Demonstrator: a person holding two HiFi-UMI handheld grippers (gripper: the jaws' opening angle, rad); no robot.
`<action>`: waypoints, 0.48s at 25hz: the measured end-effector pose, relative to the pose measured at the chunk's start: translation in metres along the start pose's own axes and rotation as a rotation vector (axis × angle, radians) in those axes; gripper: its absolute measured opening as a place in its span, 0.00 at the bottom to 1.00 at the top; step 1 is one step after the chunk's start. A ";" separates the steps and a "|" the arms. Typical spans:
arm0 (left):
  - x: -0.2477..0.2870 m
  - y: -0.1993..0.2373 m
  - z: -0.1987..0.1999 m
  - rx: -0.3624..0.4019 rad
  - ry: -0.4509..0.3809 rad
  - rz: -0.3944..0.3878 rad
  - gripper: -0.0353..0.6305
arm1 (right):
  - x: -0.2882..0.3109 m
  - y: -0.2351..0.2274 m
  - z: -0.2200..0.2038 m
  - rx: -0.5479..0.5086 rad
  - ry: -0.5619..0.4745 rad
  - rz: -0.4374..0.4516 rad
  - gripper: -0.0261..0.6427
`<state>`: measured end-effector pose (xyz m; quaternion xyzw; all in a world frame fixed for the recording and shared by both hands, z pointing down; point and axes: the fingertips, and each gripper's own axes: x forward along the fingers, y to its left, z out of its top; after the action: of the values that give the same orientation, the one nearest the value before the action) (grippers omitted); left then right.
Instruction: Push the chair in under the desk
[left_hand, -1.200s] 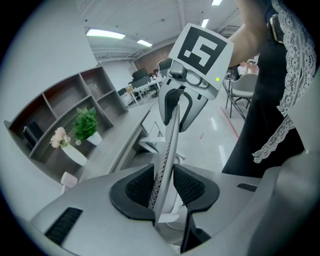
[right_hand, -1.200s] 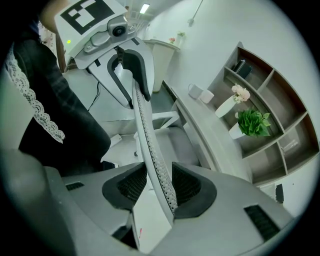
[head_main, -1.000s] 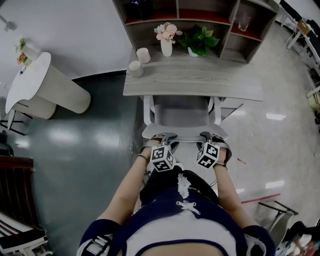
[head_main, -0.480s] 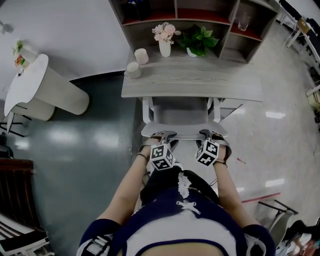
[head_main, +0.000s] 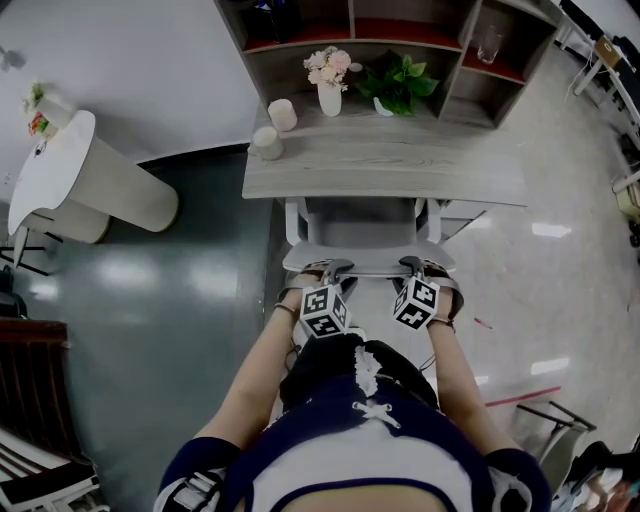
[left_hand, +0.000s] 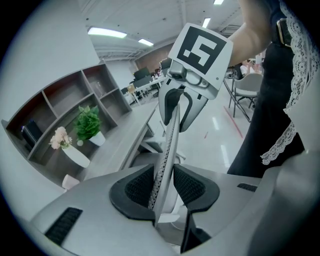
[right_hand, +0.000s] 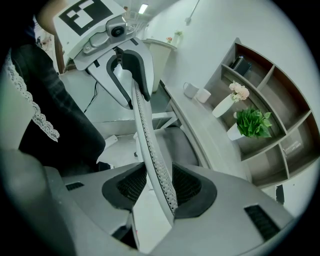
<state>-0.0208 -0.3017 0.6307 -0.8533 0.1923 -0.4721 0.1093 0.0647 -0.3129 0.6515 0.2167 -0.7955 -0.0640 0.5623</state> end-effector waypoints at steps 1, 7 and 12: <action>0.000 0.001 0.000 0.002 -0.001 0.002 0.25 | 0.000 -0.001 0.000 0.000 -0.001 -0.001 0.25; 0.000 0.003 -0.003 0.007 -0.005 -0.003 0.25 | 0.002 -0.001 0.004 0.001 -0.007 0.000 0.25; 0.000 0.007 -0.002 0.008 -0.008 -0.003 0.25 | 0.003 -0.006 0.004 0.004 -0.010 -0.017 0.26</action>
<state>-0.0235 -0.3080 0.6295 -0.8552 0.1886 -0.4695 0.1127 0.0616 -0.3203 0.6503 0.2241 -0.7966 -0.0681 0.5572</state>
